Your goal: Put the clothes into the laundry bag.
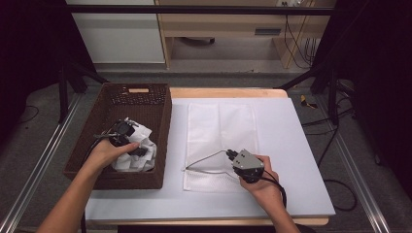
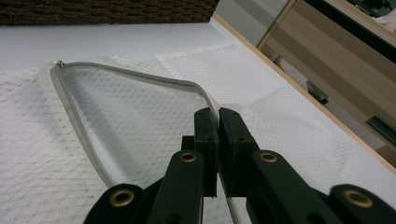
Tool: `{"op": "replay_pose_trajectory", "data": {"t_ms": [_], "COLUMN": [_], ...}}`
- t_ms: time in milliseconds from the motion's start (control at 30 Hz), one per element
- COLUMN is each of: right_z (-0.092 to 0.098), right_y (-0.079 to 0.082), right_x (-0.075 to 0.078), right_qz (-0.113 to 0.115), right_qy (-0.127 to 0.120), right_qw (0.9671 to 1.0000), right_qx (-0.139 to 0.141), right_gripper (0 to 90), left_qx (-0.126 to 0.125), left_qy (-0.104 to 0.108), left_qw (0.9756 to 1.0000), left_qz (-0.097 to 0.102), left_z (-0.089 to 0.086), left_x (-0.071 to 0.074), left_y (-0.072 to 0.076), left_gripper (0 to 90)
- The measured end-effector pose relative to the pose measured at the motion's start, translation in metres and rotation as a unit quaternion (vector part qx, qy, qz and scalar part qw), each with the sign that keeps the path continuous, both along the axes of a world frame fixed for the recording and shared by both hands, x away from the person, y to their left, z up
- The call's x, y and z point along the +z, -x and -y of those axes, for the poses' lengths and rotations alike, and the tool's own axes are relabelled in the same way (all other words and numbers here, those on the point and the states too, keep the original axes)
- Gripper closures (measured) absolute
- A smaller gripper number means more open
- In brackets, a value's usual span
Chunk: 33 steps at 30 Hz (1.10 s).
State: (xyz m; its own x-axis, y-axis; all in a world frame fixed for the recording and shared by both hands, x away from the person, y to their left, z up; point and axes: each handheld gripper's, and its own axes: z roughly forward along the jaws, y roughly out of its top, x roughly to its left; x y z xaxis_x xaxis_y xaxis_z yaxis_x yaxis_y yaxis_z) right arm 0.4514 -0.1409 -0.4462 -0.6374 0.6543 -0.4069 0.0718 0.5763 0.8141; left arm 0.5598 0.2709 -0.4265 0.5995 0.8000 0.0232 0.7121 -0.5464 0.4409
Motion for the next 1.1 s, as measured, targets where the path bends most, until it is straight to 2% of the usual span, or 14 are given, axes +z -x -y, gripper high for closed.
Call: {"op": "replay_pose_trajectory", "data": {"t_ms": [100, 300, 500, 767, 1100], "right_z": [0.000, -0.001, -0.001, -0.001, -0.001], "right_y": [0.000, 0.000, 0.000, 0.000, 0.000], "right_x": [0.000, 0.000, -0.001, -0.001, -0.001], "right_qz": [0.000, -0.001, -0.001, -0.001, -0.002], "right_qy": [0.000, 0.001, 0.002, 0.002, 0.001], "right_qw": [1.0000, 1.0000, 1.0000, 1.0000, 1.0000], "right_qx": [0.000, 0.000, 0.000, 0.000, 0.000], "right_gripper": [86.5, 86.5, 86.6, 86.7, 86.7], "left_qx": [-0.007, -0.006, -0.010, -0.014, -0.011], "left_qy": [-0.012, -0.023, -0.043, -0.049, -0.047], "left_qw": [0.9999, 0.9997, 0.9989, 0.9986, 0.9988], "left_qz": [0.003, 0.011, 0.014, 0.014, 0.011], "left_z": [0.003, 0.006, 0.009, 0.010, 0.011], "left_x": [-0.001, -0.004, -0.010, -0.012, -0.014], "left_y": [0.000, 0.000, -0.003, -0.003, -0.004], "left_gripper": [0.1, 0.0, 0.0, 0.0, 0.0]}}
